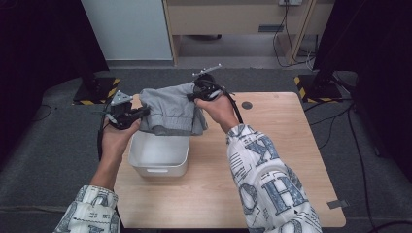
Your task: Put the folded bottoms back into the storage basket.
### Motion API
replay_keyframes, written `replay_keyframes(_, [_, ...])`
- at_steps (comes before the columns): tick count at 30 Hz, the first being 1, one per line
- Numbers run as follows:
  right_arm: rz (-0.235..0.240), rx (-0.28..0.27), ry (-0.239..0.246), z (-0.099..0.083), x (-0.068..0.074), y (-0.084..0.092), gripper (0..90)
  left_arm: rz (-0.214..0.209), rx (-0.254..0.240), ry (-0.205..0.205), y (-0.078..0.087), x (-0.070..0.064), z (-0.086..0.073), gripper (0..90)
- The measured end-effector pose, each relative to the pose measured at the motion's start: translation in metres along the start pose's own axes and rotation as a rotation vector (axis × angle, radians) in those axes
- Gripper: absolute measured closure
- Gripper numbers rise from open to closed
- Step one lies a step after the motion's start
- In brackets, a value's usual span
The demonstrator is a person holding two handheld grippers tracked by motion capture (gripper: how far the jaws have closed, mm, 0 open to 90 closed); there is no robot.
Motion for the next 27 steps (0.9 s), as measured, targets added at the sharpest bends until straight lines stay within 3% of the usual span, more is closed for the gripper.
replay_keyframes(12, [0.020,0.014,0.000,0.001,0.009,-0.014,78.4,0.010,0.008,0.011,0.004,0.014,-0.006,85.7])
replay_keyframes(27, [0.029,0.032,0.004,-0.001,0.016,-0.023,78.3,0.020,0.024,0.008,0.005,0.022,-0.015,85.7])
Point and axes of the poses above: each handheld gripper's, and its own axes: y roughly backward along the jaws, z roughly out of its top, x roughly to its left, the point moved 4 cm from there along -y, roughly forward along the jaws, and after that the axes turned 13 degrees about z, right-handed, at the moved point
